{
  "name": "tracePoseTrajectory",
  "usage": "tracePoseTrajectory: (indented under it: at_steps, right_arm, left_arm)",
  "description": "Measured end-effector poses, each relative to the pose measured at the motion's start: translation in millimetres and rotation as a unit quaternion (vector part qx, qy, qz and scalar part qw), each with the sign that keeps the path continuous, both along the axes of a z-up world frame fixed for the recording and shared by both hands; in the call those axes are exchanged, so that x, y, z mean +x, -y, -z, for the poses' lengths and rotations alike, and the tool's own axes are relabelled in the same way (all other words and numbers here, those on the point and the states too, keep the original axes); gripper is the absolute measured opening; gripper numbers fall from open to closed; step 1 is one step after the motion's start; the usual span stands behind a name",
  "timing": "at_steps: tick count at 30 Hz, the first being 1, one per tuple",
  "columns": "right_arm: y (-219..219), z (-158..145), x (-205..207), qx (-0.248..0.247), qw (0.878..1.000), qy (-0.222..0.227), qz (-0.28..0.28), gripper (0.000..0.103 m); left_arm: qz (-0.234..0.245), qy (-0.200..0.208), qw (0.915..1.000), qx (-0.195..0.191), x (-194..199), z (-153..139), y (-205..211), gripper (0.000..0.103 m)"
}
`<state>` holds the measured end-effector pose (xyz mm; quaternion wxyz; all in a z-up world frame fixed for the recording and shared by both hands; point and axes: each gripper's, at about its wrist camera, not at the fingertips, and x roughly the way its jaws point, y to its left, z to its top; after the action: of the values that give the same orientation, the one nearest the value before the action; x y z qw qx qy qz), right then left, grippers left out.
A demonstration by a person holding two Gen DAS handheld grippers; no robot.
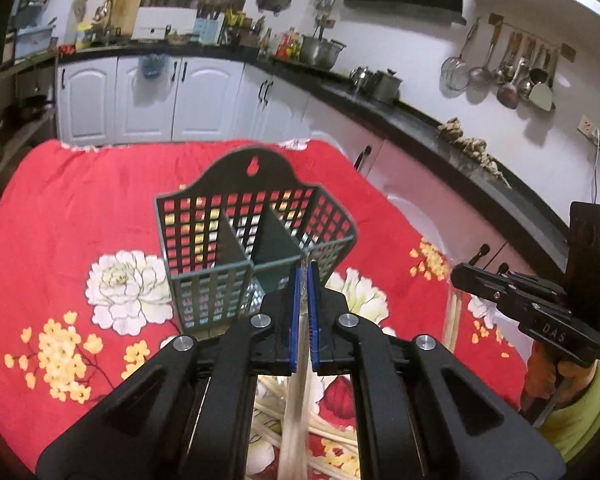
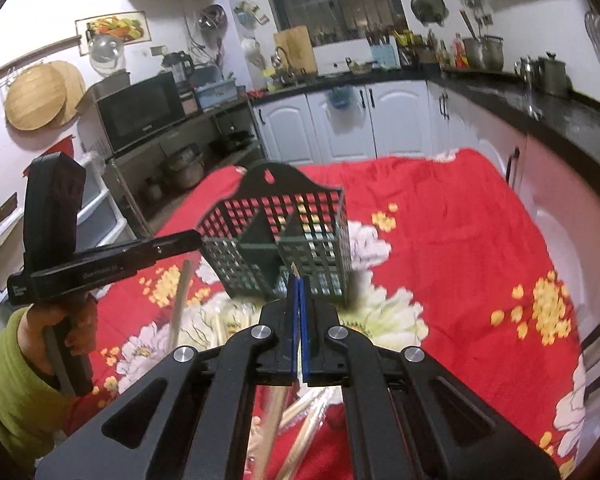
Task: Organize utensils
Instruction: 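Close the left tool on one chopstick while the right tool grasps another, then lift the held chopsticks with both tools and carry them over the green caddy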
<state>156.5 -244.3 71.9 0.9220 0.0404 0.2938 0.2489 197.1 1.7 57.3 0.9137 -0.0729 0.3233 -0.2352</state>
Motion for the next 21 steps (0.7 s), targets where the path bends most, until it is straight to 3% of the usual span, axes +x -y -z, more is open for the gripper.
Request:
tracePoseTrajectory:
  at_steps: [21]
  right_arm:
    - [-7, -86, 7, 0.031, 0.994, 0.102, 0.010, 0.001]
  left_arm:
    - [-0.033, 0.109, 0.9928, -0.038, 7, -80, 0, 0.001]
